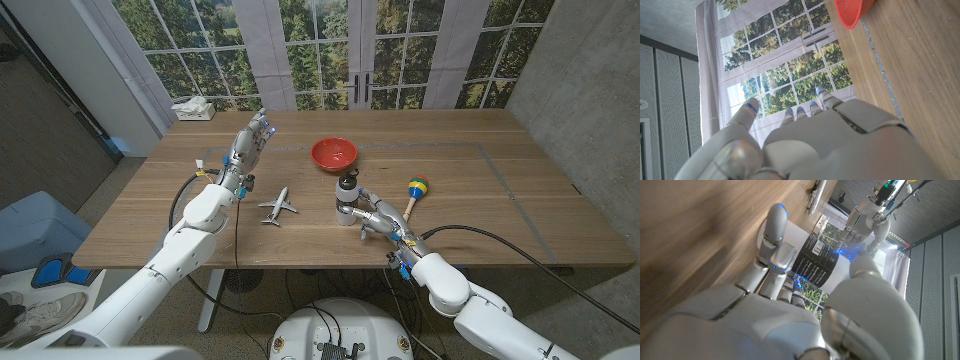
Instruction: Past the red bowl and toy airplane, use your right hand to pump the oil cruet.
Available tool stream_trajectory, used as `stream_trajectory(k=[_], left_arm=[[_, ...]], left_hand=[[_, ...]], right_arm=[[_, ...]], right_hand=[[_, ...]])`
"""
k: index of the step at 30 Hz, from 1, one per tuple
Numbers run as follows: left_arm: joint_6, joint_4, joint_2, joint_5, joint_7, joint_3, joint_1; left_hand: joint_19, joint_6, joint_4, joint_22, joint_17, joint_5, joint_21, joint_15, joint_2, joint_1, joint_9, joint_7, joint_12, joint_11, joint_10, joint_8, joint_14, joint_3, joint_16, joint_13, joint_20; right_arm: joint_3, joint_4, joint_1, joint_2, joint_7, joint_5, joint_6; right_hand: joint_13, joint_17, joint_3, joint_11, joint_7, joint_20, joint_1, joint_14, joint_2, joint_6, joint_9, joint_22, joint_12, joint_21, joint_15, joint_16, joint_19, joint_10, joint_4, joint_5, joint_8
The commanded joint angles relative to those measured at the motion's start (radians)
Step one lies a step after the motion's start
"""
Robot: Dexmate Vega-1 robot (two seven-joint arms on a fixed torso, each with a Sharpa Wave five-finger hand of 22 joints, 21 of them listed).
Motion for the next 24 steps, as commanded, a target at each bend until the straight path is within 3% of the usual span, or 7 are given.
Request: stream_trajectory(k=[1,6,14,19,24], left_arm=[[-0.007,-0.006,0.001,0.001,0.005,-0.005,0.010],[-0.008,-0.005,0.000,0.000,0.003,-0.006,0.011],[-0.012,0.002,-0.001,-0.004,-0.007,-0.004,0.005],[-0.009,0.001,0.000,-0.006,-0.011,-0.004,0.003],[-0.009,-0.001,0.001,-0.008,-0.011,-0.006,0.005]], left_hand=[[0.010,0.002,-0.006,0.001,0.000,0.005,0.006,-0.088,0.057,0.002,0.003,0.003,0.004,-0.003,-0.021,0.003,-0.066,0.002,0.003,0.003,-0.051],[0.014,0.002,-0.007,0.001,0.000,0.005,0.006,-0.089,0.056,0.002,0.003,0.002,0.004,-0.004,-0.021,0.003,-0.066,0.002,0.003,0.003,-0.052],[0.015,0.002,-0.009,0.001,0.000,0.005,0.006,-0.089,0.055,0.001,0.003,0.002,0.004,-0.004,-0.021,0.003,-0.066,0.001,0.003,0.003,-0.052],[0.017,0.003,-0.011,0.002,-0.001,0.005,0.006,-0.088,0.054,0.001,0.003,0.002,0.004,-0.005,-0.021,0.003,-0.065,0.000,0.003,0.003,-0.052],[0.018,0.003,-0.013,0.002,-0.001,0.005,0.006,-0.087,0.052,0.001,0.003,0.001,0.004,-0.006,-0.021,0.003,-0.064,0.000,0.003,0.003,-0.052]], right_arm=[[-0.023,0.019,0.022,0.030,0.000,-0.017,0.024],[-0.035,0.007,0.024,0.045,-0.041,-0.069,0.003],[-0.043,0.000,0.037,0.058,-0.062,-0.087,-0.060],[-0.055,0.002,0.054,0.072,-0.073,-0.096,-0.111],[-0.066,0.009,0.057,0.094,-0.122,-0.129,-0.134]], right_hand=[[0.002,0.002,0.004,0.013,0.022,-0.013,0.016,0.034,0.003,0.003,0.003,-0.003,0.008,0.011,-0.003,0.006,0.018,0.013,0.005,-0.010,0.009],[0.001,0.001,0.006,0.015,0.028,-0.014,0.023,0.050,0.008,0.006,0.003,-0.001,0.006,0.018,-0.002,0.005,0.016,0.018,0.005,-0.014,0.009],[0.001,0.002,0.005,-0.006,-0.012,-0.002,0.030,0.059,0.011,0.050,0.004,-0.006,0.000,0.022,0.000,-0.005,-0.008,0.019,0.007,-0.023,0.022],[0.001,0.001,0.002,-0.010,-0.030,0.005,0.032,0.041,0.007,0.030,0.004,-0.018,-0.013,0.017,0.002,-0.015,-0.033,-0.009,0.007,-0.028,0.012],[0.002,0.001,-0.004,-0.009,-0.026,0.008,0.025,0.030,-0.001,0.026,0.004,-0.025,-0.015,0.018,0.003,-0.021,-0.032,-0.016,0.010,-0.031,0.009]])
